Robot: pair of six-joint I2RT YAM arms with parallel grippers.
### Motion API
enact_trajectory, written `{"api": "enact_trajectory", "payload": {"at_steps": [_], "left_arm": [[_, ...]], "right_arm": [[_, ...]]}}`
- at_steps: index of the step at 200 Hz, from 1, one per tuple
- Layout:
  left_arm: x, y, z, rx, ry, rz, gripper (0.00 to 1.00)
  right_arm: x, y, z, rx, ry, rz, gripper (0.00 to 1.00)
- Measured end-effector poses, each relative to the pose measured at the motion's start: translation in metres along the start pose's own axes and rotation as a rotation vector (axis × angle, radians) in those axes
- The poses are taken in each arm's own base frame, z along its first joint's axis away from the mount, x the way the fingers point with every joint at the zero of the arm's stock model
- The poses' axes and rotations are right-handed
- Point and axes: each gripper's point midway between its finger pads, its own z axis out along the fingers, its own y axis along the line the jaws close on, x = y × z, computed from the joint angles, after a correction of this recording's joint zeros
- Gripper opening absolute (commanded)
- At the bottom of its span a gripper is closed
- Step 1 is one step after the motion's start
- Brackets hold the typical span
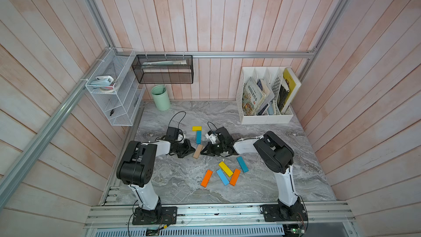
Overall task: Assemble a giraffe with building blocks
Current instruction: Assemble the building block at the center of the board.
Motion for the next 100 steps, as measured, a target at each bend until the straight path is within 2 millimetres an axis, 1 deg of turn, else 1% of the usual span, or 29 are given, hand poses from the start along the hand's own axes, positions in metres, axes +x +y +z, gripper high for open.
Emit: {"api": "enact_trajectory", "payload": {"at_steps": [59, 100], "left_arm": [[0.005, 0.004, -0.004, -0.011, 0.005, 0.007, 0.0], [0.006, 0.003, -0.004, -0.009, 0.006, 0.007, 0.0]], "right_arm": [[-0.005, -0.002, -0.002, 0.005, -0.013, 0.001, 0.0], [-0.012, 0.003, -0.001, -0.001, -0.019, -0.006, 0.0]]}}
